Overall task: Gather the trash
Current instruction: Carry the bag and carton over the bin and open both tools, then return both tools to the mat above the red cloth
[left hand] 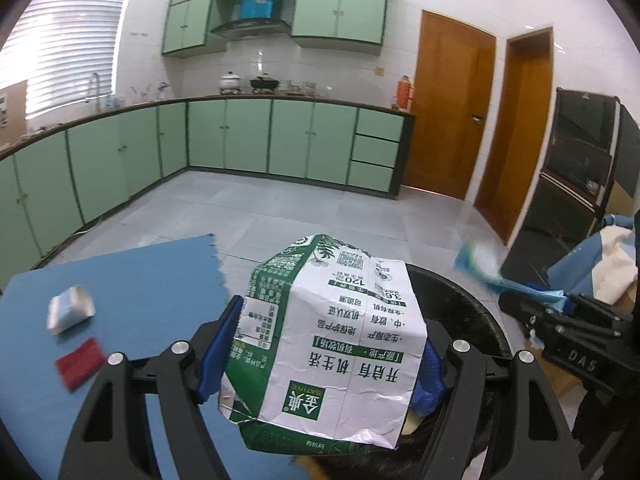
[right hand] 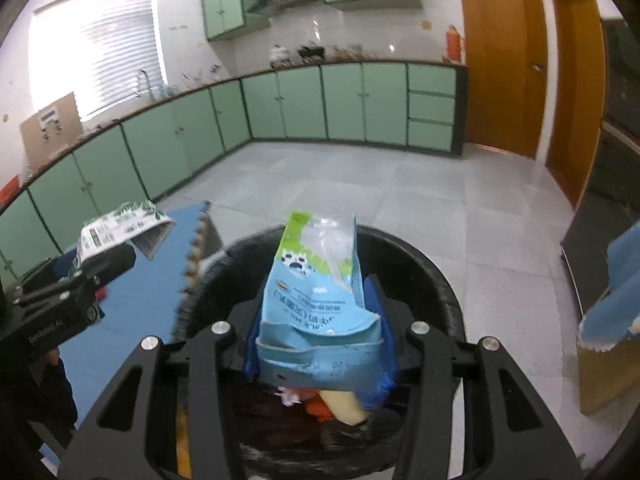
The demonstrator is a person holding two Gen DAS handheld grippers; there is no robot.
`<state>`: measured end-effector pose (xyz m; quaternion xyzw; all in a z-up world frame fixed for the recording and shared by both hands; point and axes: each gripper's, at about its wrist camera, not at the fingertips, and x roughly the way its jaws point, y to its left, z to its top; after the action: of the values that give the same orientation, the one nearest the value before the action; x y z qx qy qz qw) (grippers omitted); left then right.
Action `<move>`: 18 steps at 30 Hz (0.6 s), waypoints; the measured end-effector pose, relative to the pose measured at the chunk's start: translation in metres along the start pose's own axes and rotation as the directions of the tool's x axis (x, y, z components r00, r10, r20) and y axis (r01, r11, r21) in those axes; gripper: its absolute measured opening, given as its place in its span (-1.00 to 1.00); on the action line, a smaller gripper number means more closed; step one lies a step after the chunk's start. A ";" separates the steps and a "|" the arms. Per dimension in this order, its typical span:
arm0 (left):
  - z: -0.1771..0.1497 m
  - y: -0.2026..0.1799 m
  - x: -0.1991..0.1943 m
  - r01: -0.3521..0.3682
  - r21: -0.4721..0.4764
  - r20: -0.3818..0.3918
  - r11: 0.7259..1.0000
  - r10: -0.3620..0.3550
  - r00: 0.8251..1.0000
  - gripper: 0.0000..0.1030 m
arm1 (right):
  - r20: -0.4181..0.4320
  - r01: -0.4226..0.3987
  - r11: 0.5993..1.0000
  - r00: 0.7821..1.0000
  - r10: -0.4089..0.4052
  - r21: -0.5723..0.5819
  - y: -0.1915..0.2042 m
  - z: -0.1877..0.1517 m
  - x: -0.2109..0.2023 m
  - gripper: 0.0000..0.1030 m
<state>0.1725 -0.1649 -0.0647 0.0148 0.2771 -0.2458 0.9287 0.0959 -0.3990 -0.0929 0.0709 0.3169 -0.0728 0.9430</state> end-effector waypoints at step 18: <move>-0.015 -0.035 0.101 0.094 0.018 -0.179 0.995 -0.089 0.980 0.64 | -0.144 0.043 0.994 0.989 -0.029 0.098 -0.044 -0.022 0.090 0.59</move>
<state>0.2224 -0.2386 -0.1265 0.0361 0.3561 -0.2897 0.8877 0.1457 -0.4464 -0.1688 0.1176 0.3804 -0.1006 0.9118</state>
